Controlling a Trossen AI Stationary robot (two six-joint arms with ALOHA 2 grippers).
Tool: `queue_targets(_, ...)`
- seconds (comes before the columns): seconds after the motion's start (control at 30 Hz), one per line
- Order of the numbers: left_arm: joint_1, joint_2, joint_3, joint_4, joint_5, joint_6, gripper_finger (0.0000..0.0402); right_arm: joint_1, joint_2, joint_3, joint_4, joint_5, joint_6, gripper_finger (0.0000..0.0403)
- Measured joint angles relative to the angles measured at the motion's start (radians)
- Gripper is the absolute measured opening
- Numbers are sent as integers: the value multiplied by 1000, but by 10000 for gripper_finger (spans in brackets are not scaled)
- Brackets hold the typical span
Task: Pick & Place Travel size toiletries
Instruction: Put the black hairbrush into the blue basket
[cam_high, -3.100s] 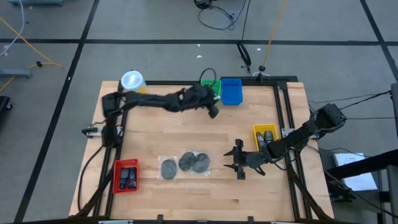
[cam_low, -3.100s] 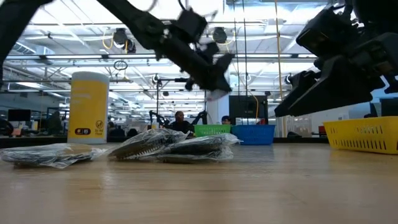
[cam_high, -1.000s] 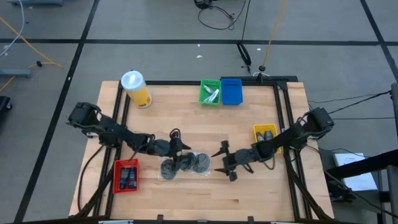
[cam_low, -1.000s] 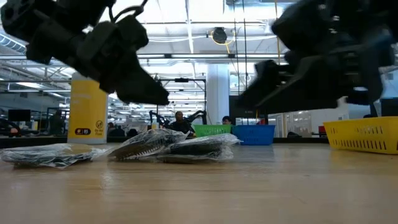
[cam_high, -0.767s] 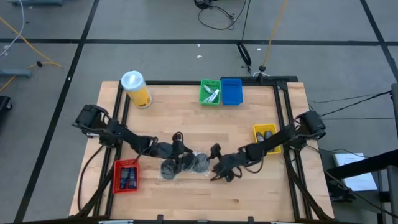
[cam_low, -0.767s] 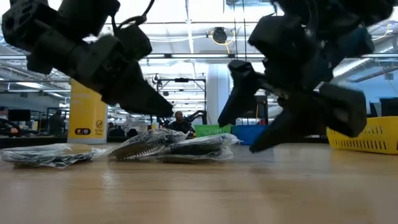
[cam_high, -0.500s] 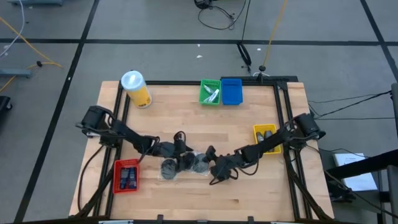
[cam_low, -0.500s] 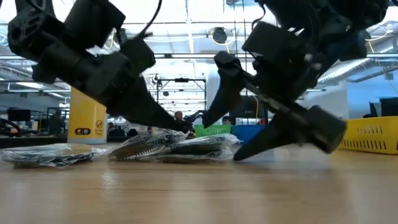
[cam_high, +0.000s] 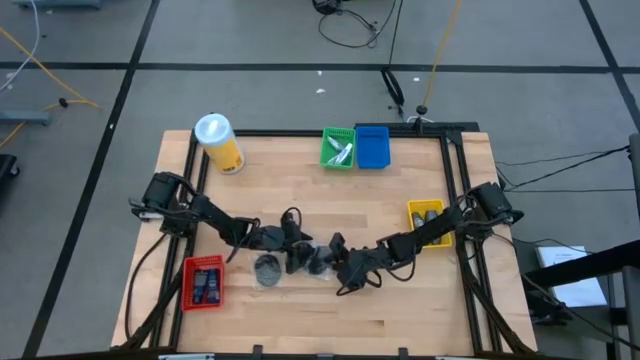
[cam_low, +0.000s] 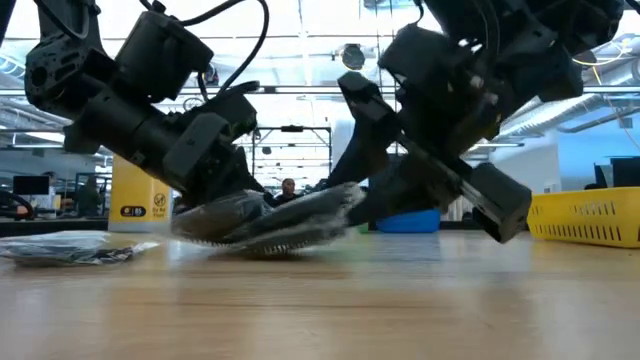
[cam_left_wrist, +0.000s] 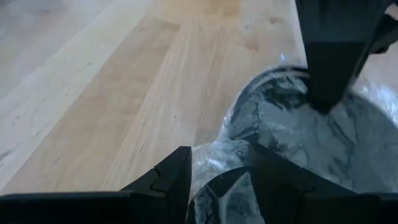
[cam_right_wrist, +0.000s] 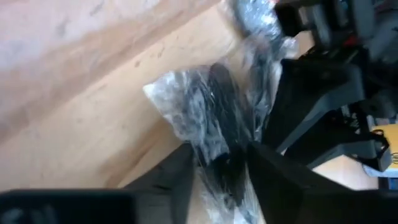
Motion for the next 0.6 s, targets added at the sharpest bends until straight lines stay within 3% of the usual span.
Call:
queue_targets(0.23,-16,-13,0,14,0,18,157,21,-20,1,-49,16,84,15)
queue_targets(0.47,-60,-27,1,17,-77,107,157,93,-112,-18,-216,130,328,21)
queue_targets(0.6,-94,-29,25,15,-128,211,157,113,-150,-125,-82,131,486,11)
